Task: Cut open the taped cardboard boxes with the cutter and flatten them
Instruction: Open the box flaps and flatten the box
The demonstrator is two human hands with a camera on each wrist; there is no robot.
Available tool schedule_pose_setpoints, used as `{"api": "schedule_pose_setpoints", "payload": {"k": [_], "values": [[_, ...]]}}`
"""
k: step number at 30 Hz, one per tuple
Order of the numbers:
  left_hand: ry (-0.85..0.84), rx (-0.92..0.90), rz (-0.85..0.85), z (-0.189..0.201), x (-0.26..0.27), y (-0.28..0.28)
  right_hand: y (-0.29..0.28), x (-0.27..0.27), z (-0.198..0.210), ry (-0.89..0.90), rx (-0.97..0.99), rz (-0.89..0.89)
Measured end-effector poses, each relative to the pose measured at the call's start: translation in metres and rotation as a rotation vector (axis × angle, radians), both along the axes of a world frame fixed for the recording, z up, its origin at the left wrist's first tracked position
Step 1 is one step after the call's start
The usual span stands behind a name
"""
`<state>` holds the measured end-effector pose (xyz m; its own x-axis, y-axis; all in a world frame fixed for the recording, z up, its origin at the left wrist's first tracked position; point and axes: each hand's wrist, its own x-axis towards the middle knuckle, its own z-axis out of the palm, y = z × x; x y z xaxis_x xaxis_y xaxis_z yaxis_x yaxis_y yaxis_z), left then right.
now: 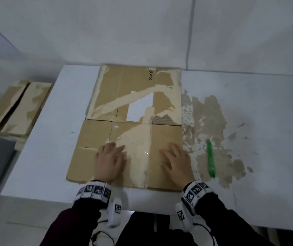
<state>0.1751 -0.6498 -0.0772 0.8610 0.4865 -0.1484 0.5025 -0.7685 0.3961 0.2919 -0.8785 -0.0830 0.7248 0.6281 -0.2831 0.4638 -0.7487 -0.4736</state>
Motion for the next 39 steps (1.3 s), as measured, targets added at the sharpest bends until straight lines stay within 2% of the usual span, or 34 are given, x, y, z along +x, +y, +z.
{"api": "schedule_pose_setpoints", "payload": {"k": [3,5,7,10,12,14,16,18,20,22,28,34,39], "values": [[-0.126,-0.129,0.145,-0.001,0.019,0.025,0.005,0.007,0.005,0.065,0.049,-0.325],[-0.157,-0.182,0.326,-0.001,0.031,0.036,0.008,0.016,0.008,0.129,0.067,-0.461],[-0.038,-0.114,0.494,0.002,0.037,0.046,0.011,0.028,0.010,0.218,0.142,-0.576],[0.177,-0.079,0.575,0.003,0.035,0.063,0.014,0.048,0.013,0.397,0.284,-0.764],[0.241,-0.064,0.630,0.000,0.032,0.071,0.019,0.055,0.014,0.520,0.325,-0.818],[0.261,-0.006,0.684,-0.001,0.033,0.072,0.025,0.056,0.014,0.562,0.351,-0.810],[0.259,0.056,0.724,0.000,0.035,0.077,0.030,0.054,0.012,0.509,0.362,-0.798],[0.173,-0.051,0.804,0.006,0.035,0.093,0.030,0.054,0.009,0.434,0.360,-0.777],[0.068,-0.238,0.760,0.009,0.028,0.112,0.029,0.054,0.011,0.375,0.356,-0.771],[-0.012,-0.311,0.652,0.020,0.020,0.115,0.027,0.051,0.015,0.308,0.371,-0.754],[-0.248,-0.163,0.561,0.060,0.007,0.064,-0.003,0.035,0.053,0.132,0.440,-0.715],[-0.392,-0.289,0.449,0.100,0.012,-0.033,-0.108,0.041,0.109,-0.034,0.520,-0.721],[-0.446,-0.465,0.296,0.107,0.063,-0.137,-0.226,0.070,0.126,-0.169,0.410,-0.827]]}}
